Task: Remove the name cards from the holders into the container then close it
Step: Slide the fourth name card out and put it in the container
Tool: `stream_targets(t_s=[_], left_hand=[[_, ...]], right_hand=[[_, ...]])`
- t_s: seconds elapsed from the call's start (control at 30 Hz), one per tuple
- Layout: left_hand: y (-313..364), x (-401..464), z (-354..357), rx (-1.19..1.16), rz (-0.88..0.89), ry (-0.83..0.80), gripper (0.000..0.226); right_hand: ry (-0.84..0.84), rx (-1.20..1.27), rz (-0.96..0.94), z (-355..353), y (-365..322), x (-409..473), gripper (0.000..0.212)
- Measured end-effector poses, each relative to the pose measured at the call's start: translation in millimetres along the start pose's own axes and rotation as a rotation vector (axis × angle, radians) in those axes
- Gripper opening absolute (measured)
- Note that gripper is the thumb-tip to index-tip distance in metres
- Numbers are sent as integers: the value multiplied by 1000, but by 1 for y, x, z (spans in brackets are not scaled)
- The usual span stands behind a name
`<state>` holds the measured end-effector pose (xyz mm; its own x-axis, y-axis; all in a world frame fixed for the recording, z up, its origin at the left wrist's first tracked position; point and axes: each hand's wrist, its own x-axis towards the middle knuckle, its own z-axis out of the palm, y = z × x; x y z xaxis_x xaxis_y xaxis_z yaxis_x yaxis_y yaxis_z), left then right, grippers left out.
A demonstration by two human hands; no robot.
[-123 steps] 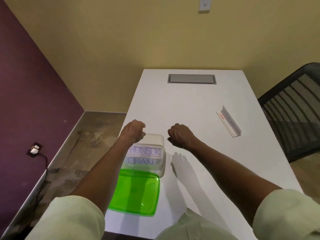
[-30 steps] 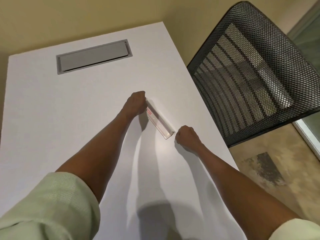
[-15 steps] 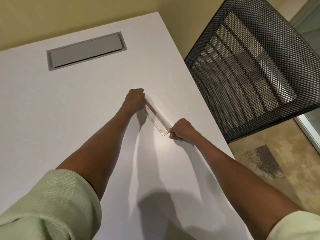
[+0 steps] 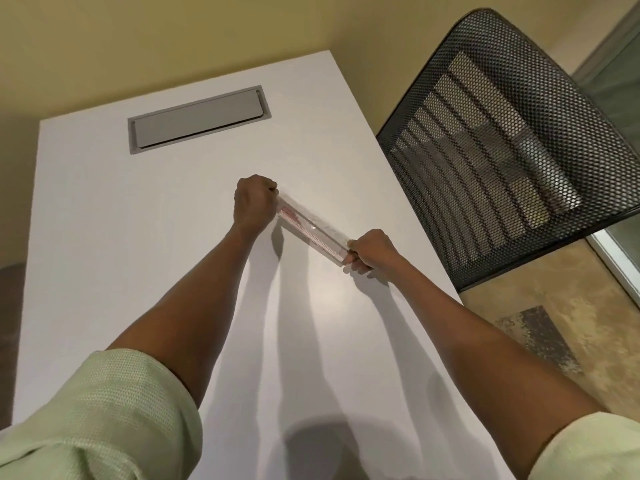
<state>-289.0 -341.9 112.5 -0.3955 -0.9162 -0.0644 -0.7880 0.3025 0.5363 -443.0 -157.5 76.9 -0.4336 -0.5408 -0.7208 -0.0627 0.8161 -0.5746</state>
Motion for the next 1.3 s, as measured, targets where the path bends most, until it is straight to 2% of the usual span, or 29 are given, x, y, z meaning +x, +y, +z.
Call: stream_targets(t_s=[0.03, 0.23, 0.33, 0.5, 0.67, 0.9, 1.07, 1.3], left_hand=[[0, -3, -4, -49, -38, 27, 27], [-3, -15, -24, -152, -170, 106, 17], [-7, -22, -30, -206, -237, 118, 8], [-14, -41, -36, -321, -339, 146, 23], [-26, -62, -28, -410, -401, 159, 30], [-45, -91, -9, -455, -444, 168, 26], [-55, -106, 8, -405, -445, 159, 25], [-60, -133, 35, -341, -448, 148, 19]], right_hand=[[7, 11, -10, 0, -2, -1, 33], [72, 157, -105, -1, -9, -9, 22], [146, 86, -175, -2, -9, -13, 19], [257, -28, -282, 1, -9, -15, 20], [356, -160, -381, 1, -1, -22, 25], [431, -229, -469, 3, 16, -23, 31], [456, -271, -441, 10, 35, -19, 25], [483, -346, -446, 20, 65, -15, 30]])
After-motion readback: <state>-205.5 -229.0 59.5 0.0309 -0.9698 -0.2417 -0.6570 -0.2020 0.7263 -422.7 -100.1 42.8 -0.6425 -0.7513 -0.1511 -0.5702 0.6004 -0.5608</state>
